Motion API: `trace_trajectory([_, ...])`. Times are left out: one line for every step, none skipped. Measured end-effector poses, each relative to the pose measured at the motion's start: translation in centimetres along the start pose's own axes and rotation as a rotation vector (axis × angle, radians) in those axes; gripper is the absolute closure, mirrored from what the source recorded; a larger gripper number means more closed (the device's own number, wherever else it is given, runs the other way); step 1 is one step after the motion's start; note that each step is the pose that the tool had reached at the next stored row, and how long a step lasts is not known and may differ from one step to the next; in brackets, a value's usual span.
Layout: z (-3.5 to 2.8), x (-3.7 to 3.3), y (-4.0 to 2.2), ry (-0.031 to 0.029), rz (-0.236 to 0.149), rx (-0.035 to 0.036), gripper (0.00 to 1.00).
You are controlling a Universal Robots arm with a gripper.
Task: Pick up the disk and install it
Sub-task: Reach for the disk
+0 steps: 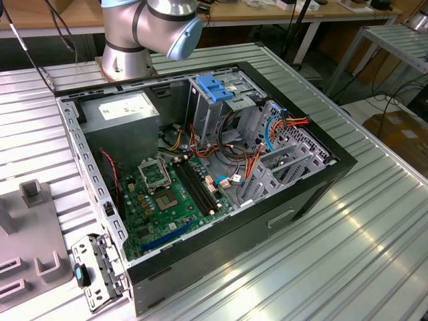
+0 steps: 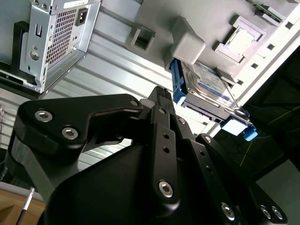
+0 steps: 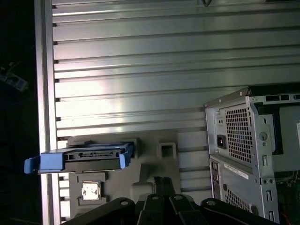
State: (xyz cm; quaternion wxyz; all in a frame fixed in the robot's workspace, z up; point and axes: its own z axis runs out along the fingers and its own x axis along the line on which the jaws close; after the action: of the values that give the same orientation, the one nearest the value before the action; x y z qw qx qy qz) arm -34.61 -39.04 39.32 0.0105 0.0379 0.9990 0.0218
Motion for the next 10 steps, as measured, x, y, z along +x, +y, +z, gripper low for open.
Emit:
trace_trajectory([0.0,0.21,-0.01,0.0,0.0,-0.0001,0.89])
trace_trajectory([-0.01,0.35,-0.02,0.0,0.0,0.0,0.89])
trace_trajectory([-0.01,0.44,-0.02,0.0001,0.0,0.0,0.89])
trace_trajectory([-0.02,0.62,-0.02,0.0001,0.0,0.0,0.89])
trace_trajectory([-0.02,0.71,-0.02,0.0001,0.0,0.0,0.89])
trace_trajectory([-0.02,0.79,-0.02,0.0001,0.0,0.0,0.89])
trace_trajectory([-0.02,0.96,-0.03,0.0,0.0,0.0,0.89])
trace_trajectory([-0.03,1.14,-0.04,0.0001,0.0,0.0,0.89])
trace_trajectory([-0.03,1.23,-0.04,0.0001,0.0,0.0001,0.89])
trace_trajectory([-0.03,1.3,-0.04,0.0001,0.0,0.0,0.89])
